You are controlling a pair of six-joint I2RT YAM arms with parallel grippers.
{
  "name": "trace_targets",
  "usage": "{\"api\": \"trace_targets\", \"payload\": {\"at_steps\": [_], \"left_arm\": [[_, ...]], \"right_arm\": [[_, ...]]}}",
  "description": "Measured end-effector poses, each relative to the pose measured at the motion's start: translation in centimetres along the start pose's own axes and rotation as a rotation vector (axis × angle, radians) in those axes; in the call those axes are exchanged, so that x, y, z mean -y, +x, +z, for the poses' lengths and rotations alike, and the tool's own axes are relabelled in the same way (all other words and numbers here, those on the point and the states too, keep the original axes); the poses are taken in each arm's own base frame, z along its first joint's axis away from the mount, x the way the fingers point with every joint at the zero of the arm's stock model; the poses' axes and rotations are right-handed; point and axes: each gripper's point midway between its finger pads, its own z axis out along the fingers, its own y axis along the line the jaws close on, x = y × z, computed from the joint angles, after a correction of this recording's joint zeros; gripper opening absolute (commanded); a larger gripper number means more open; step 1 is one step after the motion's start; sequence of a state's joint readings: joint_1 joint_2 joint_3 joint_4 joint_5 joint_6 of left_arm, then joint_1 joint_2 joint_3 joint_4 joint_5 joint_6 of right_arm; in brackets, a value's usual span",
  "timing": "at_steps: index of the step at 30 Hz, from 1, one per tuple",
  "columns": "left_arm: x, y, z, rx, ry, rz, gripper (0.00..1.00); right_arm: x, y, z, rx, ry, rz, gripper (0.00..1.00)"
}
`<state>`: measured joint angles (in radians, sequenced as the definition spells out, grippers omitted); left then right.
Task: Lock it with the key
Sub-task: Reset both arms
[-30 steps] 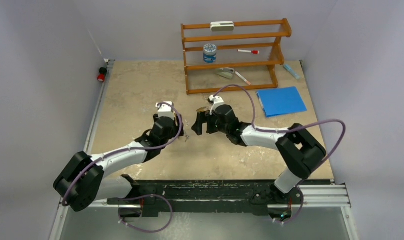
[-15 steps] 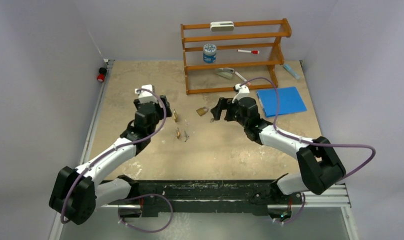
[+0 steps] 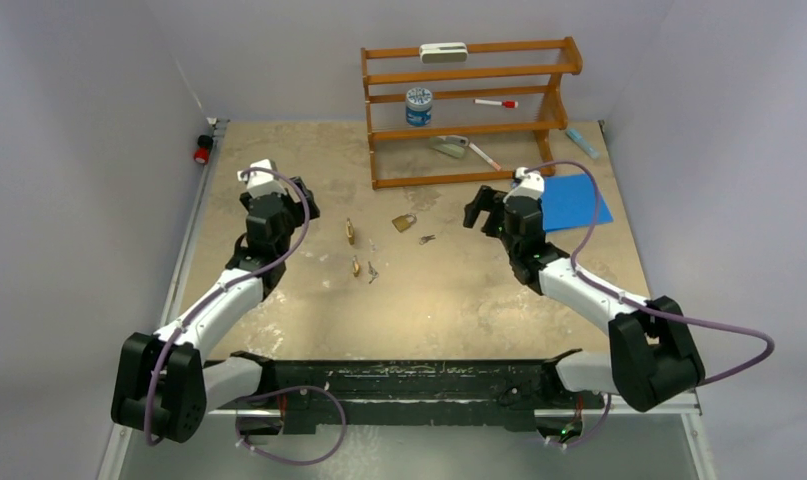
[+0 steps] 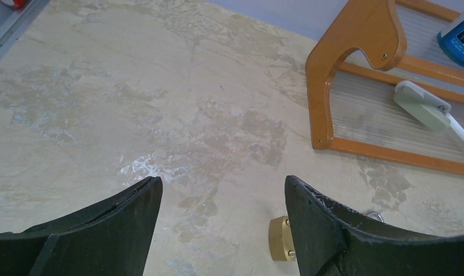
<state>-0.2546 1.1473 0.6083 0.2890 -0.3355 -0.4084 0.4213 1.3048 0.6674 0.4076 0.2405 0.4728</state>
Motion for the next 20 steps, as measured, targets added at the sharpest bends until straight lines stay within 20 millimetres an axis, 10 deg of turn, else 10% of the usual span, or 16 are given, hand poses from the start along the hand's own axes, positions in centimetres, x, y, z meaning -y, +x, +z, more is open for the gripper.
{"api": "trace_targets", "payload": {"at_steps": [5,20], "left_arm": [[-0.3,-0.7,0.3,0.022,-0.002,-0.012,0.77],[0.6,-1.3,0.1,0.033,0.057,-0.028,0.77]], "right_arm": [[4.8,1.3,-0.7,-0.008,0.157,0.019,0.99],[4.6,1.0,-1.7,0.028,0.117,0.004,0.99]]}}
